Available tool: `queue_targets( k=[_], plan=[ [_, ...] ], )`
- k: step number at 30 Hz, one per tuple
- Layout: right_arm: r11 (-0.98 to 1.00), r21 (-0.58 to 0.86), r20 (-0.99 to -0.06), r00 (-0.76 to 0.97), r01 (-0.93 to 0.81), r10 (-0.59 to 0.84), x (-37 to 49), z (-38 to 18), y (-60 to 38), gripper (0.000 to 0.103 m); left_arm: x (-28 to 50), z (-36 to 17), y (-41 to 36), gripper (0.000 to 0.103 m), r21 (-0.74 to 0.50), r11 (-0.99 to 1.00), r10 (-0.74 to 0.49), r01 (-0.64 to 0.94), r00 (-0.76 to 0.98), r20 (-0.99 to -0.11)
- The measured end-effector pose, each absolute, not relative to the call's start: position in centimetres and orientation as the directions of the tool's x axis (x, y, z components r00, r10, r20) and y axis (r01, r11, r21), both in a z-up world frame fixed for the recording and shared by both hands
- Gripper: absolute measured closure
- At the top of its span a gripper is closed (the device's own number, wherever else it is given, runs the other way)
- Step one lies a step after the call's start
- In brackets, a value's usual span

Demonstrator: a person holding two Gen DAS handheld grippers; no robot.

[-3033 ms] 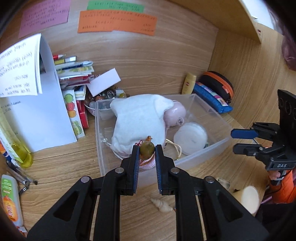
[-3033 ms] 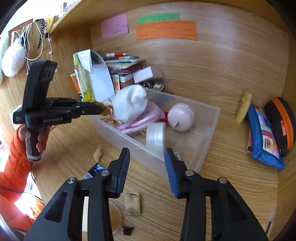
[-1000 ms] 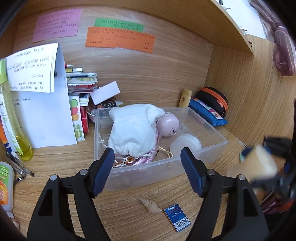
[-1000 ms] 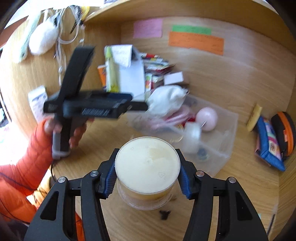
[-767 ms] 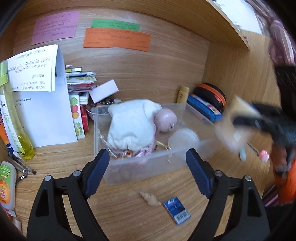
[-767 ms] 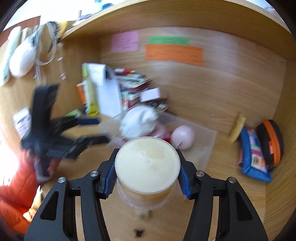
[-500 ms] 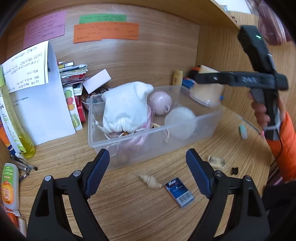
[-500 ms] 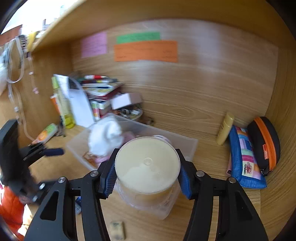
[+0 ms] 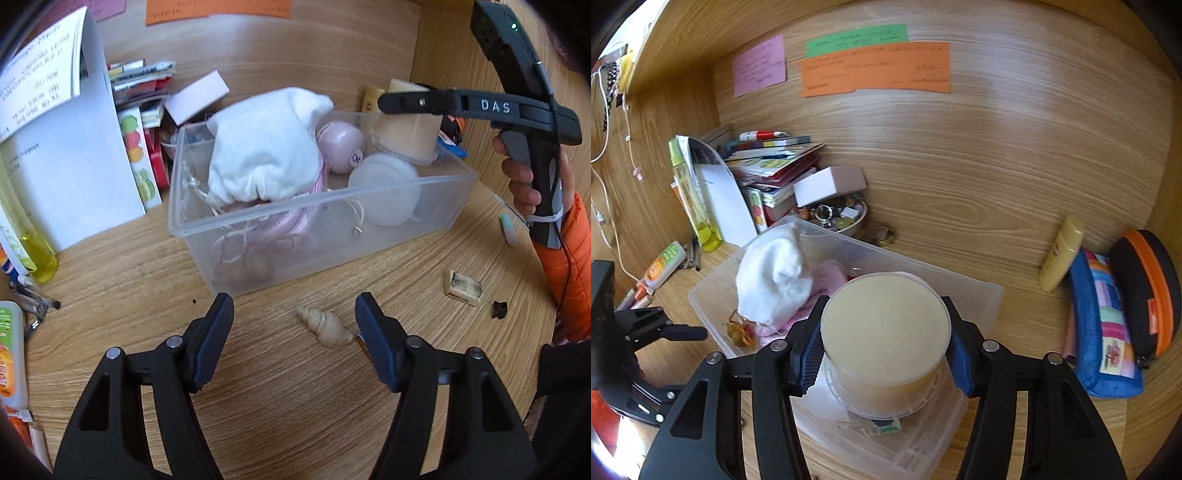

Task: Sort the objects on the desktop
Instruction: 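Carry the cream jar over the clear box with the right gripper while the left moves to the seashell, then release the cream jar into the box with the right gripper while the left grasps the spiral seashell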

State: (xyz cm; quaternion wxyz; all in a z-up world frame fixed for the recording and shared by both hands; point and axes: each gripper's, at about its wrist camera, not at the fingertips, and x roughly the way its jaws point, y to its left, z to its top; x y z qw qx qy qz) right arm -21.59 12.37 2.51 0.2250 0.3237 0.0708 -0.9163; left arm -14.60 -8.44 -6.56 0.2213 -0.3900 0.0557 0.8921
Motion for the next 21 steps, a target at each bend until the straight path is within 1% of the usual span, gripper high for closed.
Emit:
queue_targets(
  k=[3, 6, 8, 9, 10, 17, 21],
  plan=[
    [-0.888, 0.015, -0.619, -0.693, 0.460, -0.370, -21.9, 2.5, 12.2, 0.050, -14.8, -6.7, -8.3, 0.035, -0.087, -0.892, 0.361, -0.444, -0.581, -0.730],
    [-0.888, 0.064, -0.623, -0.676, 0.456, -0.393, -22.6, 2.1, 12.6, 0.050, -15.2, -7.1, -7.9, 0.037, -0.093, -0.889, 0.360, -0.449, -0.557, -0.748],
    [-0.887, 0.088, -0.629, -0.666, 0.452, -0.402, -23.1, 1.8, 12.8, 0.050, -15.4, -7.6, -7.3, 0.045, -0.079, -0.884, 0.347, -0.460, -0.533, -0.772],
    [-0.887, 0.096, -0.632, -0.661, 0.452, -0.405, -23.3, 1.6, 12.9, 0.050, -15.1, -7.7, -7.1, 0.051, -0.067, -0.883, 0.336, -0.464, -0.528, -0.780],
    [-0.886, 0.108, -0.632, -0.656, 0.452, -0.412, -23.3, 1.6, 13.0, 0.049, -14.9, -7.7, -6.8, 0.054, -0.040, -0.886, 0.318, -0.463, -0.541, -0.779],
    [-0.877, 0.104, -0.632, -0.649, 0.470, -0.423, -22.9, 1.3, 12.7, 0.048, -14.3, -7.8, -6.2, 0.063, 0.003, -0.892, 0.279, -0.452, -0.556, -0.783],
    [-0.879, 0.097, -0.641, -0.647, 0.466, -0.413, -22.8, 1.0, 12.8, 0.046, -13.6, -7.8, -5.7, 0.074, 0.017, -0.883, 0.282, -0.470, -0.558, -0.781]
  ],
)
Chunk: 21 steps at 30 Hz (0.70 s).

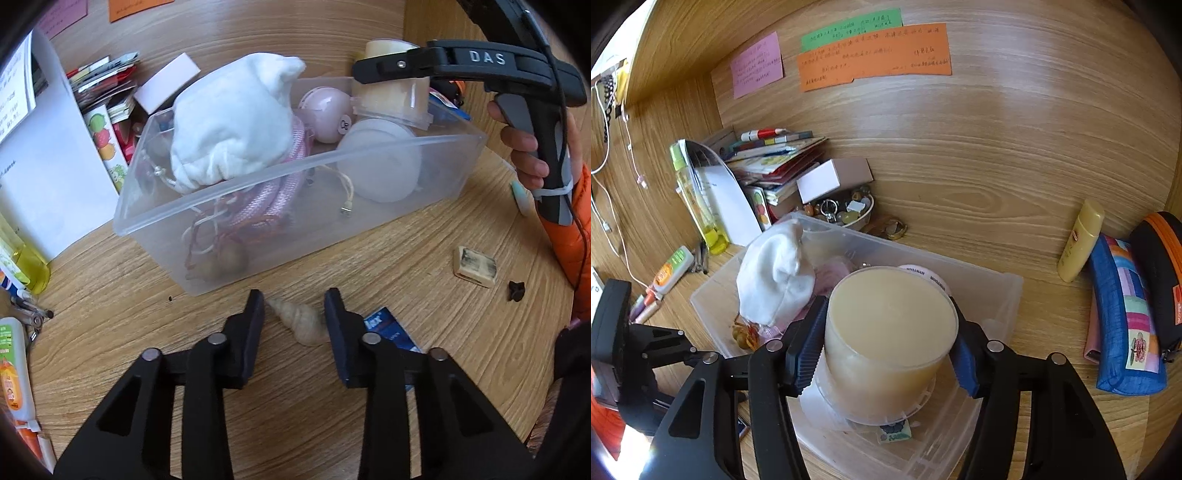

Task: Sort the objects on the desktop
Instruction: 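Release the cream jar into the box with the right gripper while the left grasps the spiral seashell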

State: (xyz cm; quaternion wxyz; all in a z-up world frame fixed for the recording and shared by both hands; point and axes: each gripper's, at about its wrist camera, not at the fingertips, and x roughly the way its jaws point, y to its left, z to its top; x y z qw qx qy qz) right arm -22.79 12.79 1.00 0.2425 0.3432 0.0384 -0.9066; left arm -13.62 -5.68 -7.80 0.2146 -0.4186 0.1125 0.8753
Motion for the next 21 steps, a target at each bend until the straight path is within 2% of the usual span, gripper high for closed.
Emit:
queue_targets(
  k=[2, 3, 4, 12, 21],
  plan=[
    [-0.878, 0.106, -0.647, -0.639, 0.466, -0.417, -22.9, 0.9, 12.9, 0.044, -13.3, -7.8, -5.4, 0.077, 0.022, -0.881, 0.280, -0.472, -0.560, -0.780],
    [-0.878, 0.107, -0.650, -0.636, 0.466, -0.416, -23.0, 0.8, 12.9, 0.044, -13.3, -7.8, -5.4, 0.085, 0.020, -0.885, 0.278, -0.465, -0.561, -0.780],
    [-0.879, 0.107, -0.654, -0.633, 0.465, -0.414, -23.0, 0.7, 13.0, 0.043, -13.2, -7.8, -5.3, 0.087, 0.021, -0.886, 0.275, -0.463, -0.563, -0.779],
    [-0.906, 0.049, -0.656, -0.670, 0.421, -0.347, -23.0, 0.7, 13.2, 0.038, -11.9, -7.7, -5.4, 0.087, 0.016, -0.893, 0.277, -0.451, -0.575, -0.770],
    [-0.905, -0.002, -0.621, -0.710, 0.425, -0.333, -19.9, 2.6, 13.9, 0.032, -10.2, -7.6, -6.9, 0.087, 0.002, -0.899, 0.286, -0.438, -0.590, -0.755]
  ],
)
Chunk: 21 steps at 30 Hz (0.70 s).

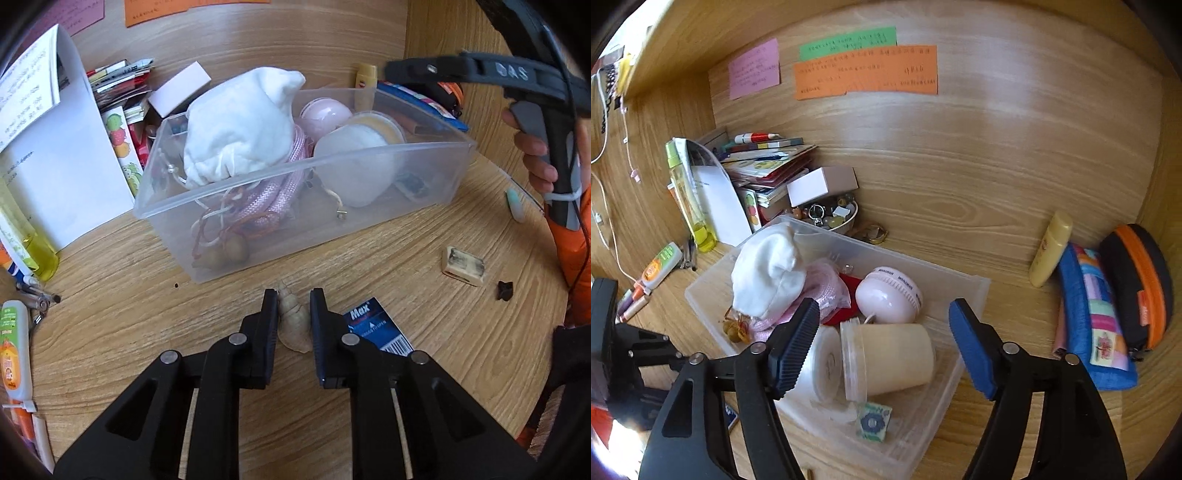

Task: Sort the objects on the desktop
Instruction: 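Release the cream jar into the box with the right gripper while the left grasps the spiral seashell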

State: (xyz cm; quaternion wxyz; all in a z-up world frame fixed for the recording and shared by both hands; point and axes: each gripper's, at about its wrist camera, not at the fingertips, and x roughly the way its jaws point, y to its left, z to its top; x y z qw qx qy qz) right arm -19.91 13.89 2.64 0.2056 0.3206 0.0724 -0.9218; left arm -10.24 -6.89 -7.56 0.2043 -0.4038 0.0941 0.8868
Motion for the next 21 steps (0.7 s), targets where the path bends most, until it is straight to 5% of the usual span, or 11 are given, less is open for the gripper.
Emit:
queue_targets(
  k=[10, 21],
  plan=[
    [-0.938, -0.147, -0.609, -0.776, 0.314, -0.164, -12.3, 2.0, 19.8, 0.026, -10.1, -6.1, -7.8, 0.087, -0.054, -0.898, 0.340, -0.437, -0.611, -0.715],
    [-0.958, -0.210, -0.724, -0.690, 0.195, 0.018, -9.6, -2.3, 25.4, 0.025, -9.4, -5.0, -6.8, 0.087, -0.114, -0.879, 0.417, -0.462, -0.630, -0.655]
  ],
)
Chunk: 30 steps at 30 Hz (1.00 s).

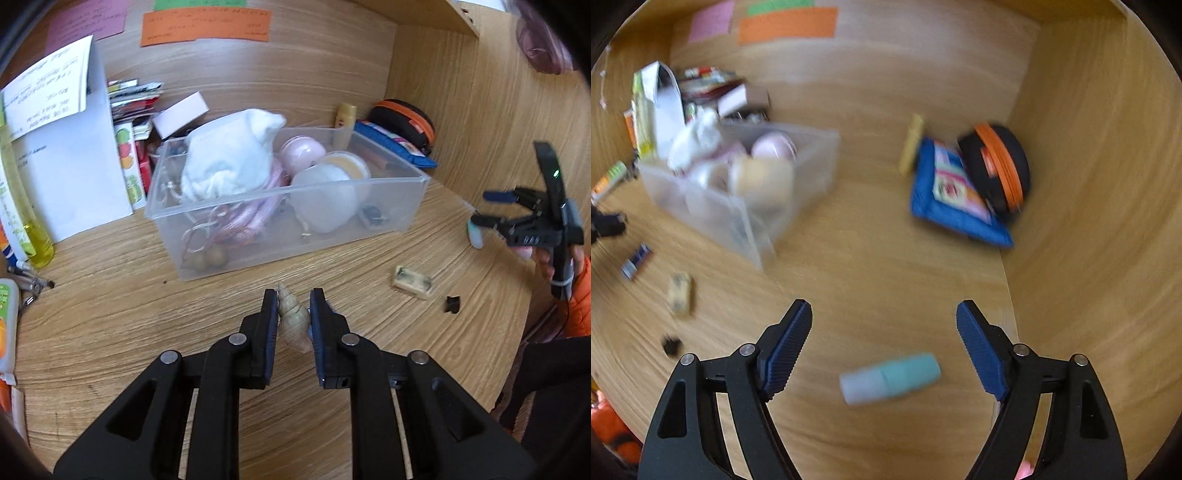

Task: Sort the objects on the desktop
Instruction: 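Release the cream jar into the box with the right gripper while the left grasps the spiral seashell, then grasp the teal bottle on the desk with the right gripper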

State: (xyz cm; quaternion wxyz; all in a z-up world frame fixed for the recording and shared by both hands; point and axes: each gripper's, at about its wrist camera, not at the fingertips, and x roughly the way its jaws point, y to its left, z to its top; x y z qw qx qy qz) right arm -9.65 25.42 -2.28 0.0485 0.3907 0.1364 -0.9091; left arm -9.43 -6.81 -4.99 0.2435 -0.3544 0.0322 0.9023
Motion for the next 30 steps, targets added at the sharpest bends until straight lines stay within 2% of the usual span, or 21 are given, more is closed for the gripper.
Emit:
queue_targets(
  k=[11, 17, 18, 25, 30],
  plan=[
    [-0.957, -0.163, -0.794, -0.608, 0.241, -0.018, -9.6, -5.3, 27.2, 0.025, -9.7, -4.1, -6.3, 0.087, -0.165, -0.860, 0.470, -0.484, -0.622, -0.627],
    [-0.959, -0.098, -0.793, -0.604, 0.265, -0.086, -10.1, -5.5, 28.0, 0.028, -9.9, -3.5, -6.7, 0.087, -0.184, -0.864, 0.474, -0.469, -0.634, -0.611],
    [-0.958, -0.089, -0.791, -0.604, 0.271, -0.097, -10.1, -5.5, 28.0, 0.033, -9.9, -3.3, -6.8, 0.087, -0.185, -0.865, 0.474, -0.467, -0.639, -0.606],
    [-0.955, -0.096, -0.785, -0.612, 0.280, -0.100, -9.5, -5.5, 27.0, 0.033, -10.2, -1.7, -7.3, 0.087, -0.201, -0.865, 0.486, -0.460, -0.667, -0.565],
    [-0.947, -0.090, -0.746, -0.651, 0.307, -0.140, -9.4, -3.8, 25.7, 0.033, -10.7, -0.5, -7.5, 0.087, -0.198, -0.869, 0.482, -0.454, -0.688, -0.542]
  ],
)
